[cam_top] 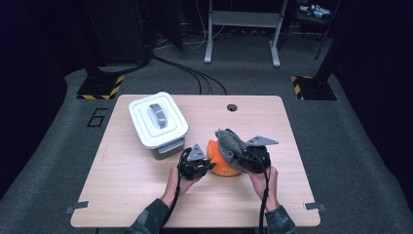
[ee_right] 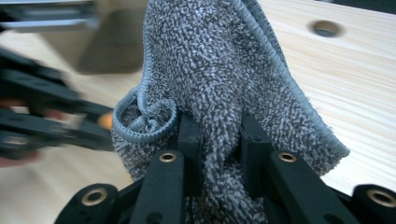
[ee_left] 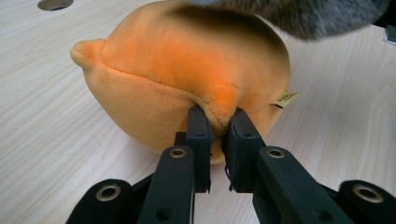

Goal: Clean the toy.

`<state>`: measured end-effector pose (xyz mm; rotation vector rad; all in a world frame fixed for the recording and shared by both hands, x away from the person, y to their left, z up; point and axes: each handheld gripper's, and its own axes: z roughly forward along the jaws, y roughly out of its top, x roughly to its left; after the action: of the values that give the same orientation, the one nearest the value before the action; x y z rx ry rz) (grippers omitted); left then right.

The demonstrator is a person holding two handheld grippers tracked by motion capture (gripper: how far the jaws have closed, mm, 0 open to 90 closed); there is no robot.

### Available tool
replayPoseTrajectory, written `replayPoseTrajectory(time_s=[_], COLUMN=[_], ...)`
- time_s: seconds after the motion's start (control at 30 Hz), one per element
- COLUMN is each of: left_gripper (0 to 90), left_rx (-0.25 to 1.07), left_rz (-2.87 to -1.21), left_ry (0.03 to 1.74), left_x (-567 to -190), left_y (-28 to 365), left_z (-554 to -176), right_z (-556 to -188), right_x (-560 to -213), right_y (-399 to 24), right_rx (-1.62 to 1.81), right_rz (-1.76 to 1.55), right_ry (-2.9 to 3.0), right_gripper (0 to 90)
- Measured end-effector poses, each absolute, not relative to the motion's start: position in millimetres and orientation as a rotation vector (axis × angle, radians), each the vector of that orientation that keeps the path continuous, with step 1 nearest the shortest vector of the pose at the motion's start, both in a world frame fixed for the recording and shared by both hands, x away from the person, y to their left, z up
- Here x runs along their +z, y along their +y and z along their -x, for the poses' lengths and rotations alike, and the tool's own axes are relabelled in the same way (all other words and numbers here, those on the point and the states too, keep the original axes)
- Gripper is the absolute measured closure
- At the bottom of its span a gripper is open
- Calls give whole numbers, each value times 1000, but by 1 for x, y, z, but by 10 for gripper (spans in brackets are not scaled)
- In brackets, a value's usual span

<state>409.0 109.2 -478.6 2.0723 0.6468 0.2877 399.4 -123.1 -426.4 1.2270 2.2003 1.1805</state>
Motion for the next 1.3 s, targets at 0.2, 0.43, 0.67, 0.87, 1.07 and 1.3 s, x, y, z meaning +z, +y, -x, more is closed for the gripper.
replayPoseTrajectory(time_s=[0.2, 0.43, 0.67, 0.87, 1.07, 1.3], left_gripper=[813, 812, 811, 807, 807, 807], left_rx=[283, 274, 273, 260, 253, 249], left_rz=[-2066, -2069, -2060, -2048, -2034, -2039], left_ry=[670, 673, 681, 693, 718, 739], left_x=[-480, -482, -482, -481, -480, -479], left_y=[111, 113, 113, 112, 112, 112], left_z=[-410, -410, -410, -412, -413, -414], right_z=[-399, -399, -403, -407, -390, -385], right_x=[-435, -444, -458, -471, -446, -440], right_y=[-104, -120, -149, -173, -155, -103], right_rx=[1129, 1080, 1033, 1002, 1153, 1114], right_rz=[-1200, -1233, -1314, -1416, -1341, -1189], right_ry=[2250, 2229, 2173, 2136, 2130, 2230], right_gripper=[746, 749, 748, 747, 745, 745])
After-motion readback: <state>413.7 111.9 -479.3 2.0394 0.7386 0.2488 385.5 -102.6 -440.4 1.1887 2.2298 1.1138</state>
